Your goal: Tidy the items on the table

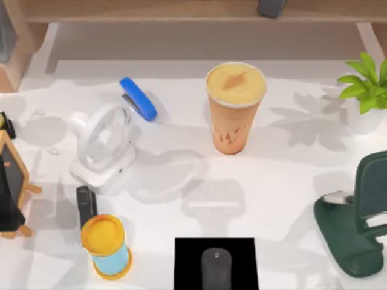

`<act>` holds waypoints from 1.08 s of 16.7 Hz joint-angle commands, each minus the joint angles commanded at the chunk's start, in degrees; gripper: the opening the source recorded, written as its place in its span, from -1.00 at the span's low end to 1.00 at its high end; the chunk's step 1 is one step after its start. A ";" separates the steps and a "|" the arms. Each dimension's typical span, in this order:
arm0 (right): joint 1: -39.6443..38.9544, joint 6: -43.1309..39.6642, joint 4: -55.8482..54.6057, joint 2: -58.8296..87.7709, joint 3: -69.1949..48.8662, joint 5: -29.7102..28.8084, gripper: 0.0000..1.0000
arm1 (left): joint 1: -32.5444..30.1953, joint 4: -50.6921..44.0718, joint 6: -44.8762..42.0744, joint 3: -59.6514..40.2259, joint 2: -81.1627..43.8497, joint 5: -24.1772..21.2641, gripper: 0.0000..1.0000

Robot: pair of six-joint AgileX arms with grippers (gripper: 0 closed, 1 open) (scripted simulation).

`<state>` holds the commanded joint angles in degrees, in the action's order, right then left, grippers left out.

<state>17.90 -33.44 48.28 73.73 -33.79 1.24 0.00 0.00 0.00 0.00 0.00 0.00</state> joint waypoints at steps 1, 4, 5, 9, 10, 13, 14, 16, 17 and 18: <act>0.01 0.00 0.37 -0.27 -0.26 0.00 -1.00 | 0.00 0.00 0.00 0.00 0.00 0.00 1.00; -0.03 0.10 0.23 -0.03 -0.09 0.02 -1.00 | 0.00 0.00 0.00 0.00 0.00 0.00 1.00; -0.05 0.20 0.21 -0.14 -0.17 -0.08 -1.00 | 0.00 0.00 0.00 0.00 0.00 0.00 1.00; -4.39 5.76 -0.61 -6.36 -2.86 -6.07 -1.00 | 0.00 0.00 0.00 0.00 0.00 0.00 1.00; -6.90 8.23 -0.92 -9.37 -3.53 -8.89 -1.00 | 0.00 0.00 0.00 0.00 0.00 0.00 1.00; -17.99 17.49 -2.15 -20.31 -4.18 -18.81 -1.00 | 0.00 0.00 0.00 0.00 0.00 0.00 1.00; -22.77 21.06 -2.63 -24.21 -3.96 -22.20 -1.00 | 0.00 0.00 0.00 0.00 0.00 0.00 1.00; -33.38 28.44 -3.77 -32.03 -2.90 -28.26 -1.00 | 0.00 0.00 0.00 0.00 0.00 0.00 1.00; -38.68 32.02 -4.44 -35.78 -2.16 -30.64 -1.00 | 0.00 0.00 0.00 0.00 0.00 0.00 1.00; -43.68 35.35 -5.17 -39.25 -1.32 -32.41 -1.00 | 0.00 0.00 0.00 0.00 0.00 0.00 1.00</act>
<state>-25.78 1.90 43.11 34.48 -35.11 -31.17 0.00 0.00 0.00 0.00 0.00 0.00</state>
